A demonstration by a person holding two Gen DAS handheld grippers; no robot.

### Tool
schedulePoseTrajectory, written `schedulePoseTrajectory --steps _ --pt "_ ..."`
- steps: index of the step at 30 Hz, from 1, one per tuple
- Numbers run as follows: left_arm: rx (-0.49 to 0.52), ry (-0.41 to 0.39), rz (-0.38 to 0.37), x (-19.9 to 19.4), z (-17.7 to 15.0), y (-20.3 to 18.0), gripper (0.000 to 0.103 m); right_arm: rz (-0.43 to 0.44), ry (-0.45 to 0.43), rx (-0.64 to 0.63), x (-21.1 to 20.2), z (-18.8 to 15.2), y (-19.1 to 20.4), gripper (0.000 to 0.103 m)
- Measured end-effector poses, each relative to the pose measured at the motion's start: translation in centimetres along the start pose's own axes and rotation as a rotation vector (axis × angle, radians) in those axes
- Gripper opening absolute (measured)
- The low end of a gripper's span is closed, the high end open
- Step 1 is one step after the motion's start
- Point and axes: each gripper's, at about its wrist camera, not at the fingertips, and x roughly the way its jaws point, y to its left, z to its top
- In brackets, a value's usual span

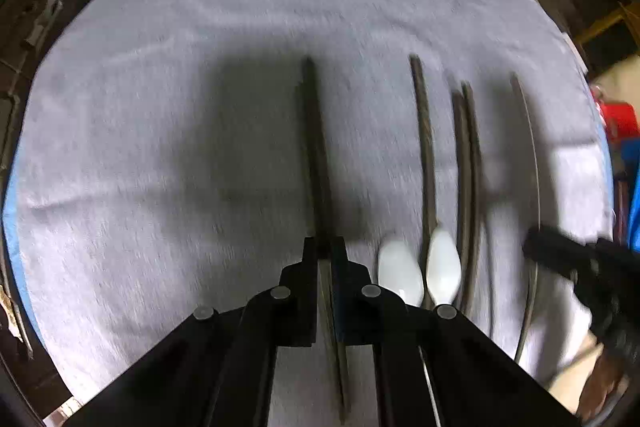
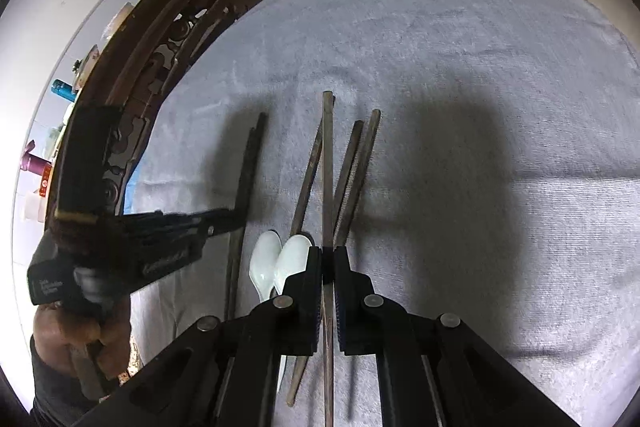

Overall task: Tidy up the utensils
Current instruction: 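Close the left tool on a chopstick while the right tool grasps another chopstick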

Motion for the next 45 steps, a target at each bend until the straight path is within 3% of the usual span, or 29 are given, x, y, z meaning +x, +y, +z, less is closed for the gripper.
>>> schedulePoseTrajectory --steps 5,9,13,15,17,19,22,28,36,37,39,45 --pt "0.010 -0.041 -0.035 -2.3 -0.3 1.1 0.007 -0.008 0.005 -0.001 -0.2 -0.6 -0.3 0.006" --pt "-0.087 -0.019 -0.070 -2.1 0.1 3.3 0.007 -0.013 0.015 0.014 -0.1 -1.3 -0.7 0.006" --pt "-0.087 0.013 -0.074 -1.0 0.1 4.5 0.008 -0.016 0.019 0.014 0.0 -1.7 -0.9 0.006" --pt "-0.085 0.028 -0.059 -0.1 0.6 4.2 0.011 -0.017 0.019 0.015 0.0 -1.7 -0.9 0.006" --pt "-0.078 0.030 -0.041 0.8 0.8 3.5 0.020 -0.017 0.018 0.015 -0.1 -1.7 -0.9 0.006" --pt "-0.067 0.020 -0.001 1.3 1.4 3.1 0.020 -0.019 0.019 0.014 -0.2 -1.9 -1.0 0.006" --pt "-0.018 0.023 0.039 2.9 1.9 1.4 0.011 -0.021 0.019 0.019 -0.2 -1.9 -1.1 0.006" --pt "-0.012 0.029 -0.026 2.8 0.8 2.8 0.011 -0.024 0.014 0.020 -0.8 -2.1 -1.7 0.006" --pt "0.000 -0.022 -0.090 0.8 -0.1 4.2 0.012 -0.024 0.020 0.022 -0.7 -2.3 -1.7 0.006" --pt "-0.012 -0.027 -0.081 0.9 0.0 4.3 0.013 -0.025 0.020 0.021 -0.6 -2.3 -1.7 0.006" --pt "-0.025 -0.017 -0.081 1.3 -0.3 4.5 0.026 -0.027 0.021 0.022 -0.7 -2.4 -1.7 0.006" --pt "-0.060 0.005 -0.025 3.6 0.2 6.2 0.027 -0.029 0.018 0.020 -0.8 -2.4 -1.6 0.006"
